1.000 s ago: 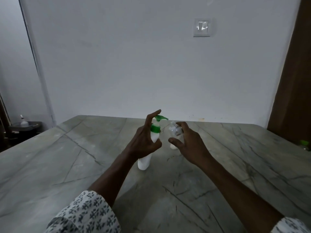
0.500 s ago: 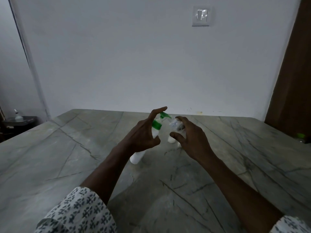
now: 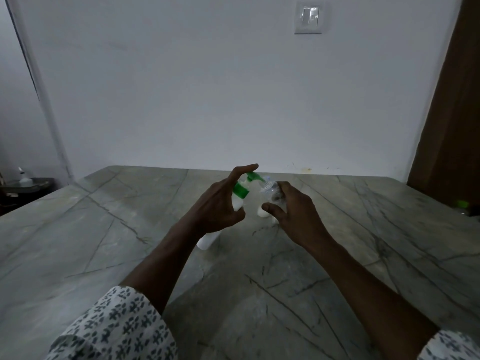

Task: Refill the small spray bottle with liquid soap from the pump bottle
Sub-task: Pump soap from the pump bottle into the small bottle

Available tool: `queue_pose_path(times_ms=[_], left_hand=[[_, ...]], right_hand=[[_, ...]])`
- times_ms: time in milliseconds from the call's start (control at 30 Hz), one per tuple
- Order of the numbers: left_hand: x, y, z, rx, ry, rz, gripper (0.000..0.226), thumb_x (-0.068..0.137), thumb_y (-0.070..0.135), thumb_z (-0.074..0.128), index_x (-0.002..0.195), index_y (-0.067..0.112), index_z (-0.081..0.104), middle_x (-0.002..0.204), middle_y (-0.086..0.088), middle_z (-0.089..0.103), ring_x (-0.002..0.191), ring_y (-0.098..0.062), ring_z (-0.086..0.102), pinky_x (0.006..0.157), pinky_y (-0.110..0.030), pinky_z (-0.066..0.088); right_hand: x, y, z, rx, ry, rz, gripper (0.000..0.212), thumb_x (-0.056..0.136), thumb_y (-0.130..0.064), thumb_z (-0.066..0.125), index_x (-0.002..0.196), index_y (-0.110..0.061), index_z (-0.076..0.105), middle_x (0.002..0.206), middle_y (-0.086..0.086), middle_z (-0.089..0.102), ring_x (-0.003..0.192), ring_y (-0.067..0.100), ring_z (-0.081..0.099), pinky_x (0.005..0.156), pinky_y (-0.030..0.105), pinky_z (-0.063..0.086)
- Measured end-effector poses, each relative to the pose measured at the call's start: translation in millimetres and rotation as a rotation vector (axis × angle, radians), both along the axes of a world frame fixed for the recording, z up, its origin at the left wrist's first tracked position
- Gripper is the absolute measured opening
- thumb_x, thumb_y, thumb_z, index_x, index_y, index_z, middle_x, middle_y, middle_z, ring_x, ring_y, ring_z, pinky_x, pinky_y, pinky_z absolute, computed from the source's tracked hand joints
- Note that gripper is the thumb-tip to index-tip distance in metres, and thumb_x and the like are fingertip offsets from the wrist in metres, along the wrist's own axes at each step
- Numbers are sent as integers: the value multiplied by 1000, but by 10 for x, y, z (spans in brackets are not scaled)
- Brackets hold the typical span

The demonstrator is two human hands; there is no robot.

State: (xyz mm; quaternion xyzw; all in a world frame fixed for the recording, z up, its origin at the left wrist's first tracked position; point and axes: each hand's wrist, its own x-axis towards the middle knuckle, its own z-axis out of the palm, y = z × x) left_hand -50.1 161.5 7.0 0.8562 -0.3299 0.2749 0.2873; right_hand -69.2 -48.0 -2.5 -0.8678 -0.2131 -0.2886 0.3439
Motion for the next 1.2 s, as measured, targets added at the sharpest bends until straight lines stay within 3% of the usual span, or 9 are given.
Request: queue_pose_path(times_ms=[100,267,433,600,800,900,1067,1200], left_hand=[[-21,4,16,0,-7,-11,94,71,21,65,149,50,21,110,32,54,74,-12,59,65,-21,52],[-48,-14,30,2,26,19,93,72,19,67,142,56,18,102,7,62,69,-21,63,64,-43,58],[-38,-17,20,-11,35,34,85,69,22,67,139,47,25,100,-1,66,69,-18,64,63,-43,58],[-27,-10,20,-42,29,39,77,69,22,69,132,43,31,100,5,66,80,-6,64,68,-30,59],[-60,9,5,-110,44,-23,78,69,14,71,134,36,33,97,11,64,81,0,64,66,-11,50],[-78,3,4,-130,69,-44,80,68,17,70,135,40,34,101,9,66,79,-4,64,66,-11,49],[-73,25,4,-118,103,-45,88,67,16,72,132,56,28,106,5,67,84,-11,66,71,-22,55],[-65,16,-8,-82,103,-35,84,69,15,72,128,54,29,99,15,63,86,-4,63,74,-20,53]], right_hand=[[4,23,-1,-6,15,0,48,87,-38,65,125,-11,51,114,7,64,99,19,60,79,23,41],[5,38,-7,-1,29,5,48,87,-36,65,125,-10,52,114,8,64,99,19,60,77,21,39],[17,27,-18,1,40,15,48,87,-35,66,125,-10,52,112,7,64,99,19,60,78,21,39],[32,33,-27,-16,55,32,48,86,-33,68,125,-10,52,112,6,64,93,12,55,76,17,36],[23,64,-22,-3,61,52,48,87,-32,66,127,-10,51,117,7,63,100,16,58,77,17,36],[14,75,-25,-6,66,52,47,87,-34,65,125,-10,51,116,7,63,96,14,56,74,16,35],[21,70,-27,-4,82,58,45,87,-33,66,123,-10,51,111,7,64,88,11,52,61,9,32],[34,39,-47,-6,98,70,46,86,-30,68,124,-10,52,110,6,64,88,10,54,66,1,35]])
